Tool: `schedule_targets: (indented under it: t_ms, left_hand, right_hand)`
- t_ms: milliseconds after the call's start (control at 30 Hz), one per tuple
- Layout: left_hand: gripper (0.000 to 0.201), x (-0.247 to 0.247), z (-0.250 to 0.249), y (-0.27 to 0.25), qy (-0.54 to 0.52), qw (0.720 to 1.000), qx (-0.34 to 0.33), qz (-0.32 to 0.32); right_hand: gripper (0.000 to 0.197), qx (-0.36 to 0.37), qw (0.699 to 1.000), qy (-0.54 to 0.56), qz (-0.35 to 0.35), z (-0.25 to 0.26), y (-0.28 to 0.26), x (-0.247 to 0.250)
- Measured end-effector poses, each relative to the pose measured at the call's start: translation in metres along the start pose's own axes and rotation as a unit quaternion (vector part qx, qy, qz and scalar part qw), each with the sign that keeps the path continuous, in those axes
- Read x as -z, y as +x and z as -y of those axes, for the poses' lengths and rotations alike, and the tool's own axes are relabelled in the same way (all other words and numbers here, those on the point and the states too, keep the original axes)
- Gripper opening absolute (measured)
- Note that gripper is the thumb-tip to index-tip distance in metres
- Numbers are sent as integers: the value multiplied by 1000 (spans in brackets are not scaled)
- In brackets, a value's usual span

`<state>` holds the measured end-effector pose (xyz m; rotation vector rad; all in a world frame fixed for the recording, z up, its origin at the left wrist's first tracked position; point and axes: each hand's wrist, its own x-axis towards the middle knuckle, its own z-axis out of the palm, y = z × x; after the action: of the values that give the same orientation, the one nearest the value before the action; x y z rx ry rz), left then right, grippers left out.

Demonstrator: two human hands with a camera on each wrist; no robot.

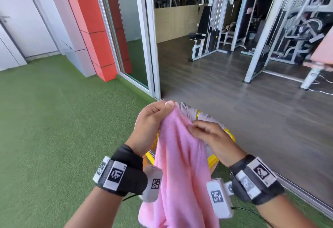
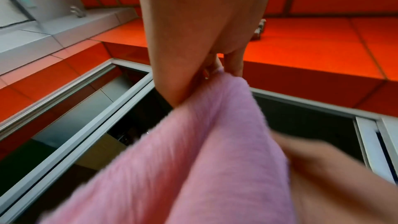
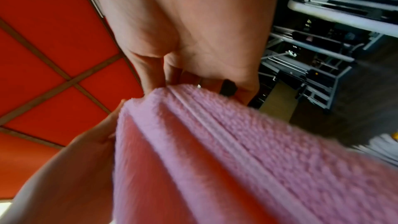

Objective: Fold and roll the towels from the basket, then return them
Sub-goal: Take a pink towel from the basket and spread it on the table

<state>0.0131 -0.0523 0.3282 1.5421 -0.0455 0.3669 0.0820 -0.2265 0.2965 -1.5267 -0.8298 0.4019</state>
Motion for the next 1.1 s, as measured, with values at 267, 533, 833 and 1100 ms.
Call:
schedule_targets:
  t_ms: [267,533,833,1100]
  left_hand:
    - [38,-20,-1,-3,33,997,-12,69]
    - [43,-22,13,-8,43,994,37,97]
    - [60,-1,5,7,71,997,6,4]
    - [53,-5,-9,7,105,993,-59,-1]
  right_hand:
    - [13,62,997,-18,-47,11,14,4]
    - [16,92,989,-22,-115,26,16,14]
    - [26,52,993,-84,-61,-7,8,6]
    - [25,83,986,-126,-67,-4,12,-4]
